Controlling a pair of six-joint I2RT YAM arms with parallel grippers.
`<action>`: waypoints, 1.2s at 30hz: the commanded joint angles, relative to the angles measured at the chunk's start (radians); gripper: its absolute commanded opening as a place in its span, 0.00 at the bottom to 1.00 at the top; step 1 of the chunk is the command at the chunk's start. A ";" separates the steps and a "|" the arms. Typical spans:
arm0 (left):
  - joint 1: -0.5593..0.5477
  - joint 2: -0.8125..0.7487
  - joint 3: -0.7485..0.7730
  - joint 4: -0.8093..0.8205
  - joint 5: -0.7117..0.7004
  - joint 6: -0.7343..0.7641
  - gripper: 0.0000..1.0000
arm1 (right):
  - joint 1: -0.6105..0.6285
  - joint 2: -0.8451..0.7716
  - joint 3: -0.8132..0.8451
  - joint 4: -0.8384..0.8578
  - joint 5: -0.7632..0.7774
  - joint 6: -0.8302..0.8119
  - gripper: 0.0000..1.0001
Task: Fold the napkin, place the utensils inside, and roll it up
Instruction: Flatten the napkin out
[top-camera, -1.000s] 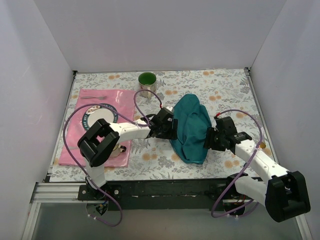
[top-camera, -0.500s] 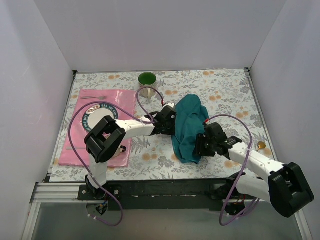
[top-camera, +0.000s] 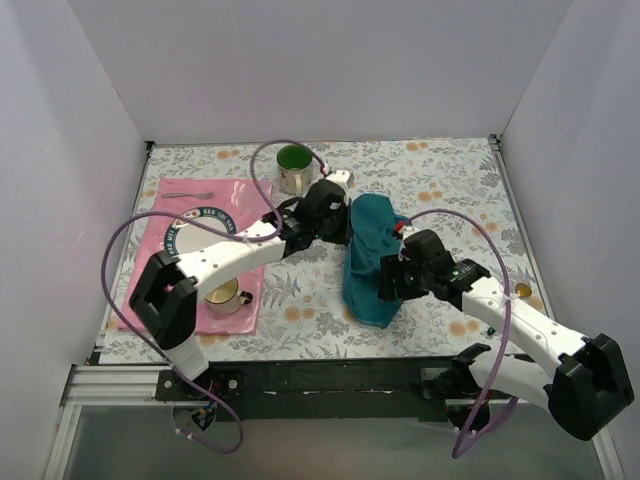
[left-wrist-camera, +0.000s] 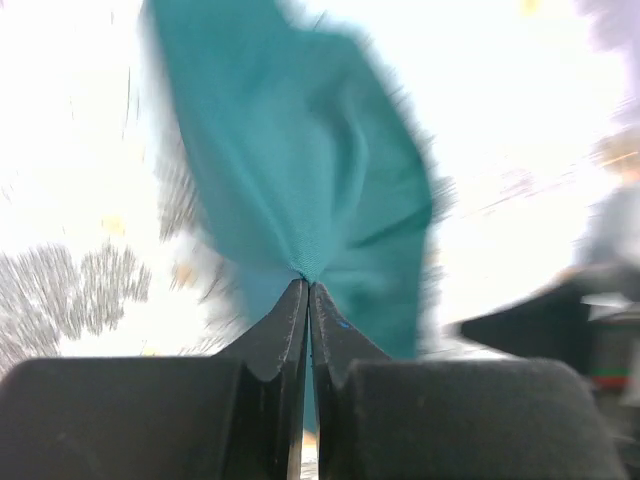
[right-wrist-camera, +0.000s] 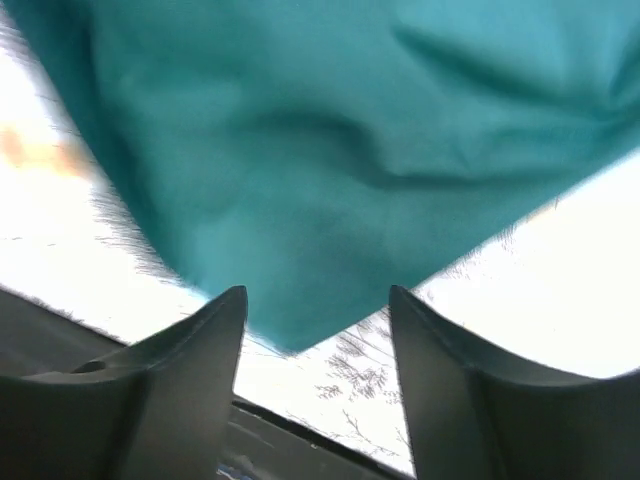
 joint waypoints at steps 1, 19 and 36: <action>0.006 -0.234 0.079 -0.013 0.002 0.038 0.00 | 0.115 -0.082 0.187 -0.022 0.015 -0.170 0.73; 0.006 -0.351 0.009 -0.041 0.184 -0.207 0.00 | 0.311 -0.059 0.303 0.285 0.062 -0.095 0.75; 0.006 -0.354 -0.007 -0.016 0.258 -0.281 0.00 | 0.336 -0.001 0.165 0.467 0.268 0.019 0.03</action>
